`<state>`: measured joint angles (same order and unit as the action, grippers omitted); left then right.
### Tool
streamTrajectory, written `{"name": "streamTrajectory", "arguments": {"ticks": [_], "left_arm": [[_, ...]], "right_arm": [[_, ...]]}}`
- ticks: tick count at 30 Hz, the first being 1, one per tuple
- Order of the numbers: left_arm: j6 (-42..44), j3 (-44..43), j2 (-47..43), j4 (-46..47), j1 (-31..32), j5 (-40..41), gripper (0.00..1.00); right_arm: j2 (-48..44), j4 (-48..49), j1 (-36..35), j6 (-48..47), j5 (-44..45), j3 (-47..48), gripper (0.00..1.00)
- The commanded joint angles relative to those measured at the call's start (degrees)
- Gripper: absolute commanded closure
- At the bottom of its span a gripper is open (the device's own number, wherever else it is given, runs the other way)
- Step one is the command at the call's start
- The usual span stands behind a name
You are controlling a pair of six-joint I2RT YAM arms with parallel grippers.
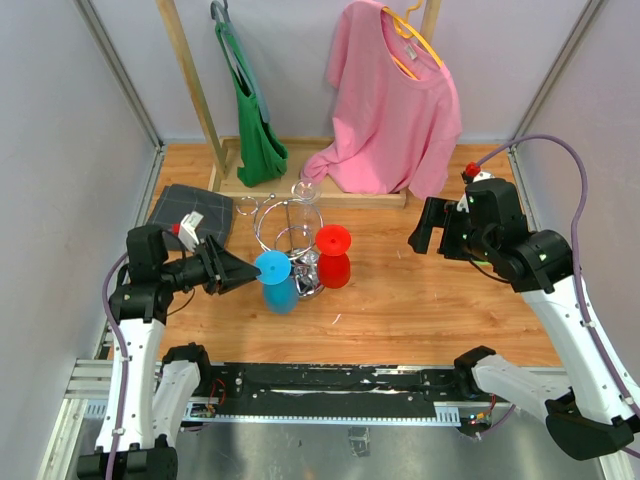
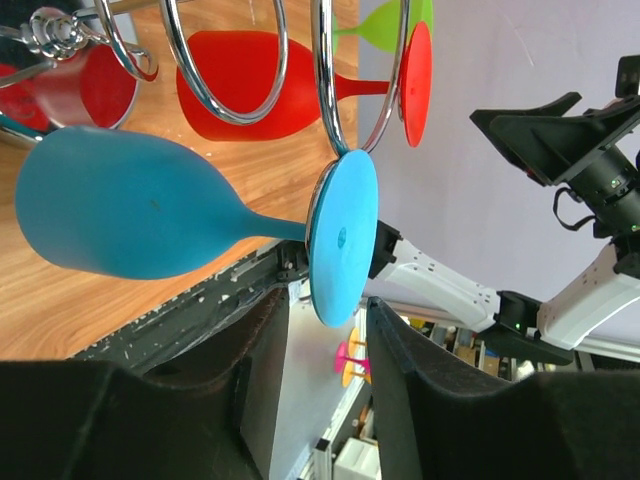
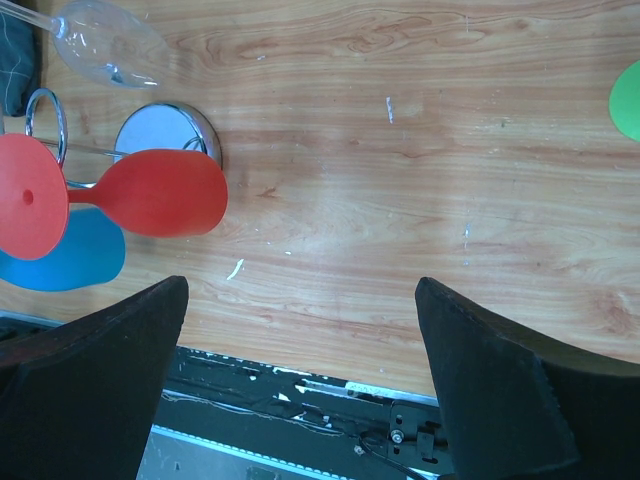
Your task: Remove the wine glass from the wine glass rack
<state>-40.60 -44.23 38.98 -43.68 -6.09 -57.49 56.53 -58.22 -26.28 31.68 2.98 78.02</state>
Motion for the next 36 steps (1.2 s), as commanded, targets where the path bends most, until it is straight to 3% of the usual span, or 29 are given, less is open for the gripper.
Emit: {"name": "streamTrajectory", "arguments": {"ticks": [1,17,23,36], "left_arm": [[-1.5,0.5,0.0,1.9,-0.6,-2.9,0.61],[-2.0,1.6,0.3,2.7,-0.6,-4.3,0.81],[-2.5,2.1,0.2,3.3,-0.6,-4.9,0.99],[-7.7,-0.1,0.6,7.2,-0.6,-8.6,1.0]], "right_arm": [[-0.5,-0.7,-0.9,-0.2,0.1,-0.3,0.01],[-0.1,-0.3,-0.9,-0.5,0.0,-0.4,0.01],[-0.4,-0.1,-0.9,-0.4,0.0,-1.0,0.02],[-0.4,0.4,-0.9,-0.4,-0.3,-1.7,0.01]]}}
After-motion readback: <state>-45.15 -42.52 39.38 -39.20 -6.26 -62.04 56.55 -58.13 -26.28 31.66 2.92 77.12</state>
